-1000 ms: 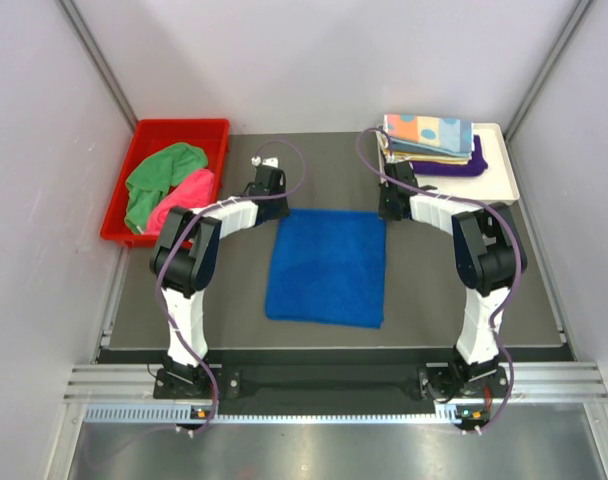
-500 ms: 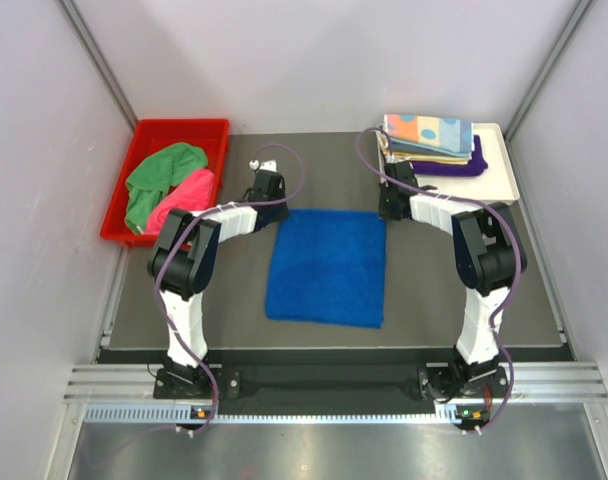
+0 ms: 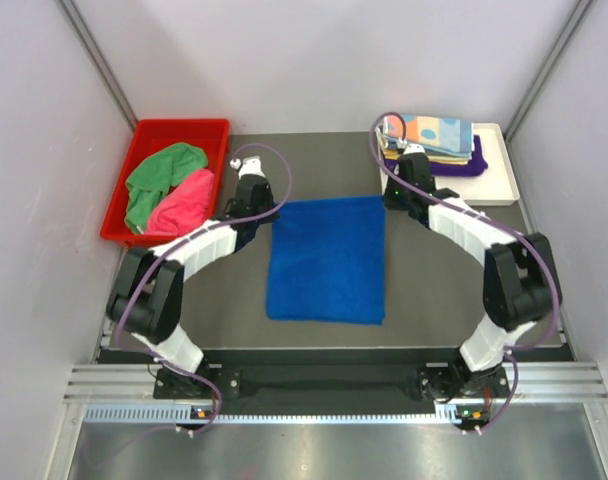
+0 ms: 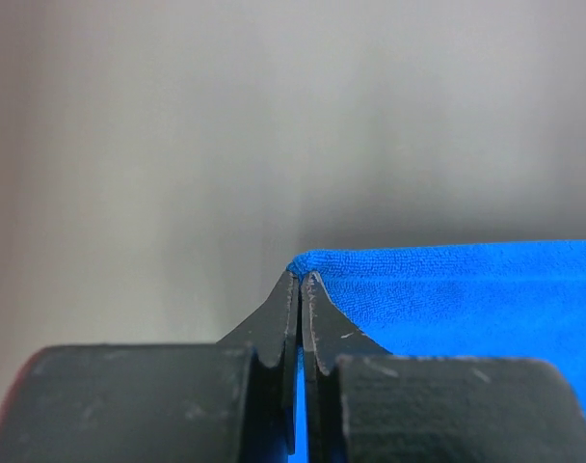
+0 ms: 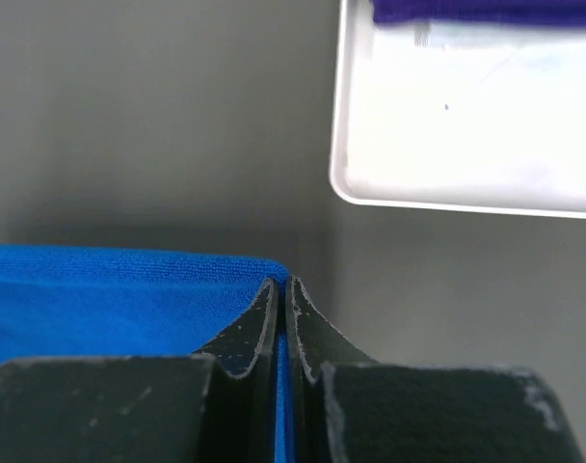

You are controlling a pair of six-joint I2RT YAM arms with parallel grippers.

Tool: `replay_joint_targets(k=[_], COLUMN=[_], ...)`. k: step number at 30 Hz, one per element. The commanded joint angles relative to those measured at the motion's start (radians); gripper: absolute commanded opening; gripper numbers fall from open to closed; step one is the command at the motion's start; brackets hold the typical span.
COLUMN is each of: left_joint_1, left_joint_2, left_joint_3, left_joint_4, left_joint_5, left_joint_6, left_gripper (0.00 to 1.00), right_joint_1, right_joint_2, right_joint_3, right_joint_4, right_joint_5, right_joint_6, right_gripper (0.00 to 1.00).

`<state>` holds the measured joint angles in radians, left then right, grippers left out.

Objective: Fold and stack the towels
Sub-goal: Fold the towel

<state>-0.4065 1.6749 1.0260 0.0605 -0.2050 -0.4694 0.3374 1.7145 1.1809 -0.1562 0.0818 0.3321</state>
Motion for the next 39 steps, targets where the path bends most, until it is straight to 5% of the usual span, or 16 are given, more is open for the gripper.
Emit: replay_joint_targets(k=[1, 7, 15, 39], left_joint_1=[-0.020, -0.054, -0.054, 0.000], left_joint_2=[-0.119, -0.253, -0.270, 0.117], left_joint_3=[-0.046, -0.081, -0.063, 0.160], left_joint_4=[0.071, 0.073, 0.090, 0.266], left_joint_5=[-0.071, -0.116, -0.151, -0.149], left_joint_6=[0.025, 0.055, 0.095, 0.219], left_gripper=[0.00, 0.00, 0.00, 0.00], right_joint_1=[0.021, 0.040, 0.040, -0.043], right_joint_2=[-0.142, -0.280, -0.268, 0.069], right_joint_3=[-0.033, -0.069, -0.046, 0.166], right_joint_4=[0.057, 0.040, 0.040, 0.193], right_joint_5=[0.027, 0.036, 0.067, 0.004], right_joint_6=[-0.019, -0.030, -0.056, -0.079], right_gripper=[0.00, 0.00, 0.00, 0.00])
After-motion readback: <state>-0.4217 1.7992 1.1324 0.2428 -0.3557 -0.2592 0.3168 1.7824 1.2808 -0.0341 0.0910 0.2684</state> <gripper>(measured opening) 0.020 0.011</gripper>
